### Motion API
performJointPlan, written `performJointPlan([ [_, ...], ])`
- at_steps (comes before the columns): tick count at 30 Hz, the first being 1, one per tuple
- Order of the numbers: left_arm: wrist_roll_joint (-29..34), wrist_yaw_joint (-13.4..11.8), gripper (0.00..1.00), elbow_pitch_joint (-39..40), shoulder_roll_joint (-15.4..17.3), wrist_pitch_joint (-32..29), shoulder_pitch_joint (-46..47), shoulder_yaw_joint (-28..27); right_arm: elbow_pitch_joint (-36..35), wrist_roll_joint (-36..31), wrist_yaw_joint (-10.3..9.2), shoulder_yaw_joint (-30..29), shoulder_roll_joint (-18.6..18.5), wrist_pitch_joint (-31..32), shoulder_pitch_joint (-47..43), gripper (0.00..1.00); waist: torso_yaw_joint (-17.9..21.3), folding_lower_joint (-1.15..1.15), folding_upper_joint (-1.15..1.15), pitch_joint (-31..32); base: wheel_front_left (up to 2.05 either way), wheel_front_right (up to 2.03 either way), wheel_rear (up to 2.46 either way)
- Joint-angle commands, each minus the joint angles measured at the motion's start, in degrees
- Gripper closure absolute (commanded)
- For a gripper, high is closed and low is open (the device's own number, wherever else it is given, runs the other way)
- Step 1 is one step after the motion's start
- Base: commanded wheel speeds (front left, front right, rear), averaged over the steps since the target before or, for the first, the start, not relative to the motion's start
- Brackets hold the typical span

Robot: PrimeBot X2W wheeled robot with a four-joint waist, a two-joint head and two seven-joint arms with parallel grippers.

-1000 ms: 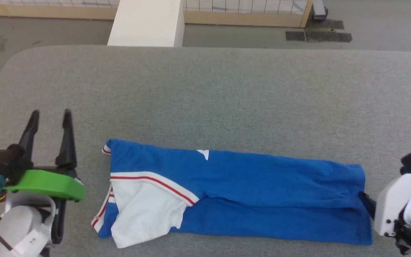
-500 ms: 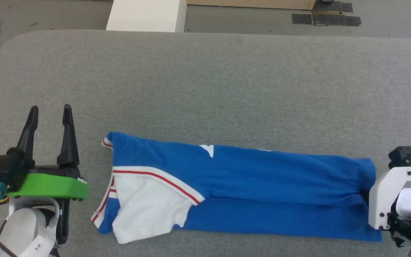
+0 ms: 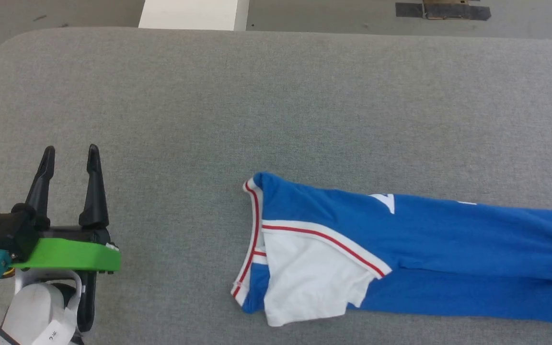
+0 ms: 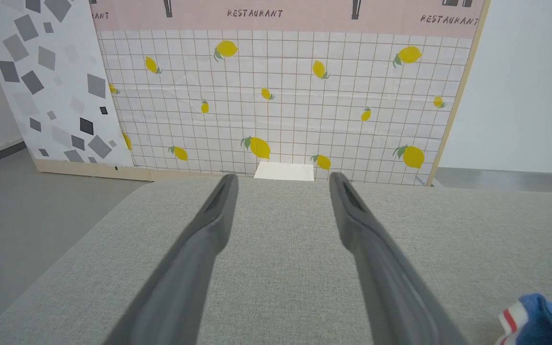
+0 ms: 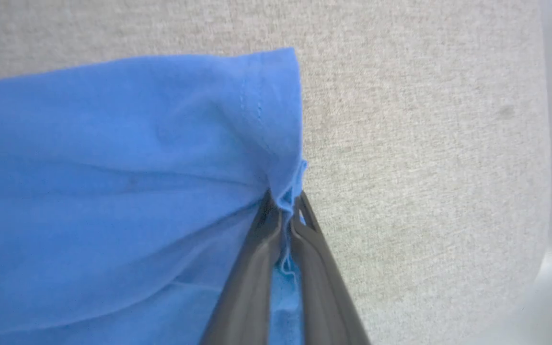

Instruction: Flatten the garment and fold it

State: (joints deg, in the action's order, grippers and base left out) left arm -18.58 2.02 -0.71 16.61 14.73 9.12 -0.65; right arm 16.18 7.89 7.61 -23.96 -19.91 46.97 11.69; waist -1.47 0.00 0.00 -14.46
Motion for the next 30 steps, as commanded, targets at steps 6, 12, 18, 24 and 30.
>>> performJointPlan([
  [6, 1.81, 1.36, 0.00, -1.22, -1.63, 0.27, -0.20, -1.03, -3.52, -1.63, -0.12, 3.10, -1.90, 2.81, 0.05, 1.00, 0.09, 0.00, 0.00, 1.49, 0.00, 0.00, 0.00],
  [12, 2.72, 1.85, 0.00, -1.36, -2.81, 0.27, -1.72, -2.10, -17.07, 2.24, -0.12, 9.97, -4.49, 9.44, -5.18, 1.00, 0.73, 0.00, 0.00, 4.19, 0.00, 0.00, 0.00],
  [18, 3.21, 2.30, 0.00, -1.66, -3.67, 0.27, -3.19, -2.93, -31.72, 7.76, -0.12, 16.46, -2.84, 17.52, -9.15, 1.00, 1.20, 0.00, 0.00, 6.03, 0.00, 0.00, 0.00],
  [24, 3.50, 3.02, 0.00, -2.04, -4.38, 0.27, -4.07, -3.08, -34.09, 11.39, -0.12, 24.22, 1.96, 18.41, -7.58, 1.00, 0.20, 0.00, 0.00, 6.97, 0.00, 0.00, 0.00],
  [30, 3.77, 3.60, 0.00, -3.11, -5.14, 0.27, -4.91, -2.59, -28.62, 13.88, -0.12, 31.62, 7.28, 14.28, -4.00, 1.00, -1.88, 0.00, 0.00, 7.43, 0.00, 0.00, 0.00],
])
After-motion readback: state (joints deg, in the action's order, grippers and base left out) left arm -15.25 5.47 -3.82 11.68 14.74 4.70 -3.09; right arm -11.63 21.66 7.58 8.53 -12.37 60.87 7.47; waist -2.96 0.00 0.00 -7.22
